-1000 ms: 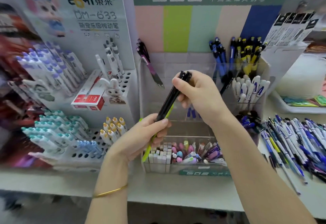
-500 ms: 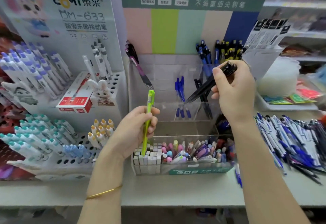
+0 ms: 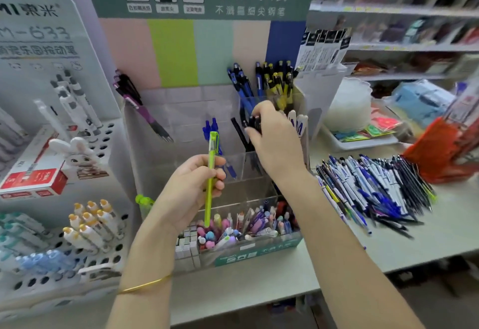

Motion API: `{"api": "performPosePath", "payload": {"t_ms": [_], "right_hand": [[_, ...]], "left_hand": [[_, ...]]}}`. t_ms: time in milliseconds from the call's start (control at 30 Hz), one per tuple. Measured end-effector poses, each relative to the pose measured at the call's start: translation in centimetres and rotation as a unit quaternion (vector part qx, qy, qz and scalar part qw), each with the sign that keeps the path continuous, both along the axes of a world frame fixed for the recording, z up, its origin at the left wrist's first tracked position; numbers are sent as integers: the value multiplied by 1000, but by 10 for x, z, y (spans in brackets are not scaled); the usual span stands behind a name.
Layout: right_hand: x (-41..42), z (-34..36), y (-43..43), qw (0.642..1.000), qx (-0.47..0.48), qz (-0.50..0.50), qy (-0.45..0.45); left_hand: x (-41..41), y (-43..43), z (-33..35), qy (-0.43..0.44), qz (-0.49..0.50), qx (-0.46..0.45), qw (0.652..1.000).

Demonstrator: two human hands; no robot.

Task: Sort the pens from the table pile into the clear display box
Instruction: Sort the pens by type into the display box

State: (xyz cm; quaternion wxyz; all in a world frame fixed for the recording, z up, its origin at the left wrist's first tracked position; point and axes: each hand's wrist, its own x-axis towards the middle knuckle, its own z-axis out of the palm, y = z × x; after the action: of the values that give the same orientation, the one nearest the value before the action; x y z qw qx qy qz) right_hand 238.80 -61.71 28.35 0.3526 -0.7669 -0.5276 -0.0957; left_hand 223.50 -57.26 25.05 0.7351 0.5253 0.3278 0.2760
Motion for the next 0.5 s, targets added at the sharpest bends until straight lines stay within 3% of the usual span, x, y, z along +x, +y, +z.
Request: {"api": "performPosePath", "payload": {"t_ms": [167, 267, 500], "right_hand": [[1, -12, 6, 998, -55, -25, 18], [1, -15, 6, 996, -27, -26, 82], [-1, -19, 2, 992, 55, -6, 109]], "left_hand": [[2, 2, 0, 1, -1, -2, 1000], [1, 3, 0, 1, -1, 0, 1000], [-4, 6, -4, -11, 1, 2, 1000]]}}
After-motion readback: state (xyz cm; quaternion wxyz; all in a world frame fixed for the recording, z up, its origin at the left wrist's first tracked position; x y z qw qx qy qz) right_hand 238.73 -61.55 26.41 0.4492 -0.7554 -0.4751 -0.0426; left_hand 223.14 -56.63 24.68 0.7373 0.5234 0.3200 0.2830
